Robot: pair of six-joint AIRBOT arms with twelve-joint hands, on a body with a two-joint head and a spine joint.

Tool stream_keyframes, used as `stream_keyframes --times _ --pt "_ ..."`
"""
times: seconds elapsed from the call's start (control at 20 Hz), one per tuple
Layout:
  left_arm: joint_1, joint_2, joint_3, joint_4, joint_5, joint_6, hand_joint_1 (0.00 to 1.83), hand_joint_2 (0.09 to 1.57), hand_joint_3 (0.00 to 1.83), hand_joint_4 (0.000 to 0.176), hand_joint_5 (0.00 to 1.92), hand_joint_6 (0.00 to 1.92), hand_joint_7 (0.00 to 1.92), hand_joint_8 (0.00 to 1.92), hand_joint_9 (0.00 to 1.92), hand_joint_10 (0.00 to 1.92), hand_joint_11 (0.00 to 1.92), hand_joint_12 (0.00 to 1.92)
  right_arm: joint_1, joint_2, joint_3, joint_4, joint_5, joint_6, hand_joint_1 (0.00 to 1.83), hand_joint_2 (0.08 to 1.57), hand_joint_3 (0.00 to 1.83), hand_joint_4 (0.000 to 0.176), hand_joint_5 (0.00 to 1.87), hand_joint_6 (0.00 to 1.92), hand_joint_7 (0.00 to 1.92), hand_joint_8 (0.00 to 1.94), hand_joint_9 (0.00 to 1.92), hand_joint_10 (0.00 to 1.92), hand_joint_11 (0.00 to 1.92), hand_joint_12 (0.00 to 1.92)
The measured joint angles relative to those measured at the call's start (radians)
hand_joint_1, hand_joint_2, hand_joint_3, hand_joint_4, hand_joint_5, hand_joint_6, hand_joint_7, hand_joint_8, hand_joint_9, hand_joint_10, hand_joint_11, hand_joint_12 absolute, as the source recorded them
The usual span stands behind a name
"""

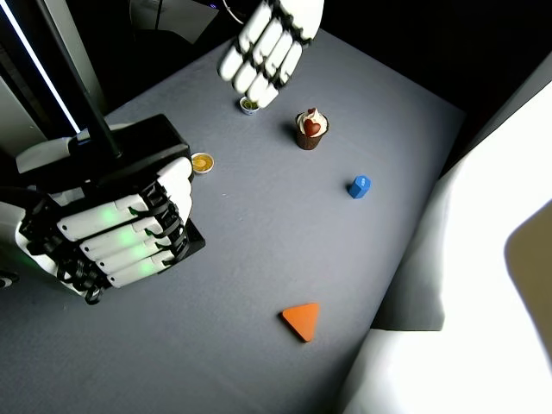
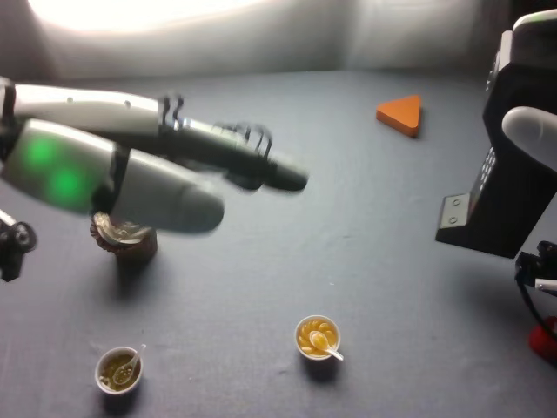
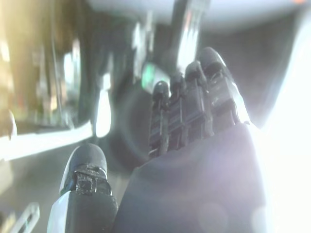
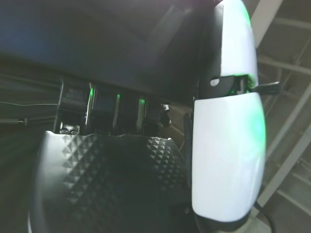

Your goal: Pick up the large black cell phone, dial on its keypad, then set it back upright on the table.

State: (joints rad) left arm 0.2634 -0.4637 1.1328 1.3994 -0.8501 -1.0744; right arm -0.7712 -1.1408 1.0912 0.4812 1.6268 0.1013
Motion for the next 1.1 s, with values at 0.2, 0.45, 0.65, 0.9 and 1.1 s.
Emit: stream_keyframes --times 0.2,0.45,0.65,0.9,1.1 --pt "0.006 0.012 -0.05 -0.001 0.031 -0.06 0.0 1.21 0.0 0.0 0.2 0.0 0.16 0.0 0.14 0.0 0.0 0.53 -0.026 -0.021 0.031 -0.007 0.0 0.0 1.38 1.12 0.0 0.0 0.93 0.85 0.86 1.16 0.99 1.22 1.02 1.11" --pt "0.013 0.02 -0.081 -0.037 0.051 -0.127 0.0 1.21 0.0 0.0 0.21 0.0 0.19 0.01 0.16 0.01 0.0 0.66 -0.045 -0.042 0.059 -0.027 -0.003 0.0 1.38 1.13 0.0 0.0 0.91 0.83 0.87 1.16 0.98 1.26 1.05 1.09" --pt "0.013 0.02 -0.08 -0.016 0.057 -0.233 0.0 1.21 0.0 0.0 0.21 0.0 0.18 0.0 0.14 0.01 0.0 0.59 -0.051 -0.047 0.074 -0.022 0.0 0.005 1.38 1.1 0.0 0.0 1.01 0.71 0.93 1.05 1.04 1.2 1.02 1.12" --pt "0.031 0.021 -0.088 -0.029 0.063 -0.262 0.0 1.21 0.0 0.0 0.23 0.0 0.2 0.0 0.16 0.0 0.0 0.6 -0.051 -0.061 0.089 -0.024 -0.001 0.01 1.38 1.12 0.0 0.0 0.94 0.82 0.88 1.13 0.97 1.26 1.0 1.13" --pt "0.063 0.022 -0.099 -0.053 0.059 -0.232 0.0 1.21 0.0 0.0 0.23 0.0 0.21 0.0 0.17 0.0 0.0 0.57 -0.051 -0.074 0.105 -0.018 0.0 0.018 1.39 1.1 0.0 0.0 0.99 0.75 0.92 1.05 1.01 1.21 1.02 1.09"
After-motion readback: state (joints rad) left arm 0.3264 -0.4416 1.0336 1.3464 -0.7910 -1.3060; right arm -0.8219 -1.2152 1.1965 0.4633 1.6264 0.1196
